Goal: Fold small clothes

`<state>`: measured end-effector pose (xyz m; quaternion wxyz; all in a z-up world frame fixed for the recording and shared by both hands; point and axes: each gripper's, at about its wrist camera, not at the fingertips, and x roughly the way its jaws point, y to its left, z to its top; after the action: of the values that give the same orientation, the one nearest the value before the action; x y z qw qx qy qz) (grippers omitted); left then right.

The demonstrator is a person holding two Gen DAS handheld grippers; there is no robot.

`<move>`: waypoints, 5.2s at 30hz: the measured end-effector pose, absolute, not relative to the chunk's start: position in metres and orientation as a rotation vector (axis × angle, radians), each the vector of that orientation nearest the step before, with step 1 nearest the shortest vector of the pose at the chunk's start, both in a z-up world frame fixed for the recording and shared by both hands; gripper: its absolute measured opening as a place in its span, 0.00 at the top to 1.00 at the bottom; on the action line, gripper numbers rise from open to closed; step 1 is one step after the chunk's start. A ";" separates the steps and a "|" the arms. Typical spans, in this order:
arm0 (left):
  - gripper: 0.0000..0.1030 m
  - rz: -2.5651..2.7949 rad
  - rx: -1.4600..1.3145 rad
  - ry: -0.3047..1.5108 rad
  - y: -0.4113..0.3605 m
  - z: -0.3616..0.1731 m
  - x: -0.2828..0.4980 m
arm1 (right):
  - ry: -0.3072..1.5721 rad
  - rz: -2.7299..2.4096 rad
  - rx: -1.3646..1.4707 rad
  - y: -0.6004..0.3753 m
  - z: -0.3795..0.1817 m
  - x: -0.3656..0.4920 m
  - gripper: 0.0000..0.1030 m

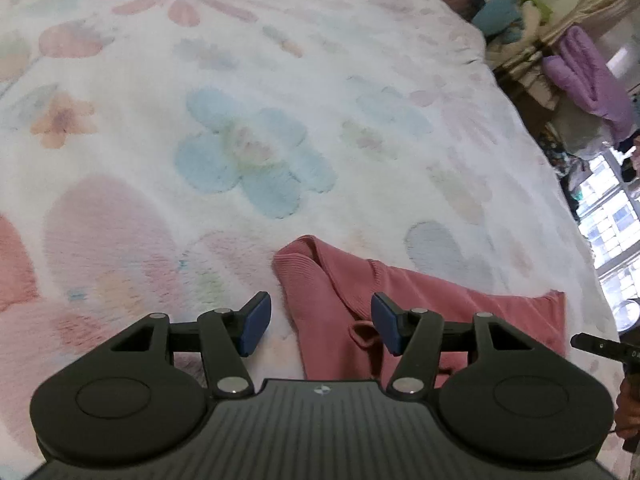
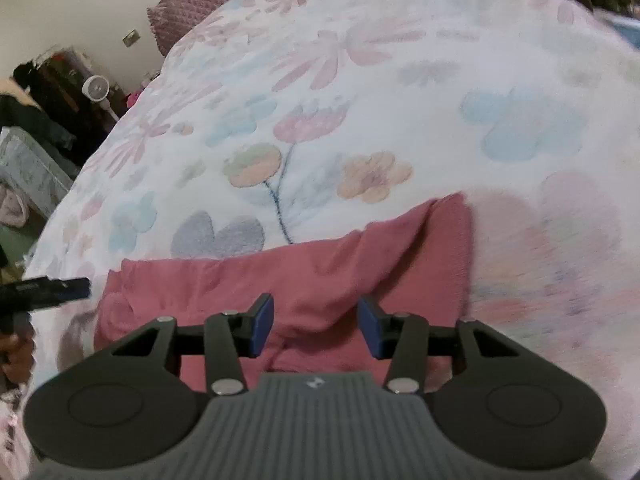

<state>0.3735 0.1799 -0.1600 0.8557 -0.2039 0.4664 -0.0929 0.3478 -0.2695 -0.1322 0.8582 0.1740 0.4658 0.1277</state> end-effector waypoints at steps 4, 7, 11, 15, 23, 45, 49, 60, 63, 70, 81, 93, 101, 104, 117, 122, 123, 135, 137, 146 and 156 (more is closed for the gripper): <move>0.36 -0.181 -0.413 1.022 0.169 -0.176 0.382 | 1.010 0.249 0.429 -0.257 -0.156 0.372 0.61; 0.90 -0.205 -0.366 1.065 0.161 -0.187 0.384 | 1.074 0.231 0.438 -0.251 -0.177 0.386 1.00; 0.90 -0.201 -0.301 1.062 0.163 -0.186 0.381 | 1.073 0.165 0.417 -0.263 -0.185 0.386 1.00; 0.86 -0.185 -0.295 1.056 0.168 -0.180 0.372 | 1.061 0.167 0.416 -0.279 -0.184 0.375 0.99; 0.75 -0.191 -0.255 1.006 0.163 -0.148 0.343 | 0.961 0.202 0.457 -0.298 -0.144 0.311 0.98; 0.60 -0.249 -0.160 0.987 0.149 -0.092 0.163 | 0.860 0.275 0.417 -0.286 -0.075 0.090 0.75; 0.51 -0.260 -0.187 1.033 0.152 -0.104 0.132 | 0.902 0.274 0.429 -0.281 -0.085 0.072 0.75; 0.42 -0.338 -0.334 1.147 0.150 -0.140 0.081 | 0.984 0.214 0.430 -0.275 -0.095 0.032 0.61; 0.42 -0.357 -0.356 1.152 0.141 -0.140 0.075 | 1.005 0.172 0.413 -0.285 -0.095 0.024 0.58; 0.37 -0.389 -0.315 1.204 0.116 -0.156 0.065 | 1.083 0.141 0.417 -0.314 -0.109 0.024 0.58; 0.95 -0.472 -0.382 1.243 0.114 -0.161 0.057 | 1.162 0.190 0.389 -0.297 -0.130 0.021 0.98; 0.95 -0.470 -0.362 1.158 0.122 -0.109 0.073 | 1.048 0.200 0.482 -0.333 -0.090 0.026 0.98; 0.95 -0.450 -0.279 1.100 0.110 -0.083 0.083 | 0.979 0.236 0.479 -0.334 -0.064 0.038 0.98; 0.95 -0.451 -0.278 1.096 0.113 -0.081 0.088 | 0.970 0.242 0.471 -0.332 -0.057 0.047 0.98; 0.94 -0.430 -0.296 1.087 0.128 -0.078 0.144 | 0.956 0.240 0.441 -0.334 -0.046 0.108 0.98; 0.94 -0.441 -0.323 1.090 0.131 -0.082 0.172 | 0.965 0.239 0.439 -0.333 -0.050 0.133 0.98; 0.94 -0.443 -0.330 1.091 0.131 -0.083 0.179 | 0.966 0.239 0.440 -0.334 -0.051 0.138 0.98; 0.94 -0.449 -0.416 1.059 0.141 -0.084 0.252 | 0.962 0.232 0.444 -0.343 -0.060 0.198 0.98; 0.94 -0.446 -0.420 1.052 0.142 -0.083 0.265 | 0.959 0.236 0.433 -0.342 -0.059 0.210 0.98; 0.94 -0.429 -0.479 1.033 0.149 -0.086 0.326 | 0.938 0.244 0.382 -0.336 -0.055 0.277 0.99; 0.94 -0.356 -0.503 1.143 0.144 -0.122 0.403 | 1.009 0.234 0.406 -0.338 -0.079 0.375 0.99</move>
<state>0.4029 0.1436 -0.1221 0.7964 -0.2342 0.5322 -0.1660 0.3752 -0.3378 -0.0789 0.8492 0.1928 0.4790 0.1110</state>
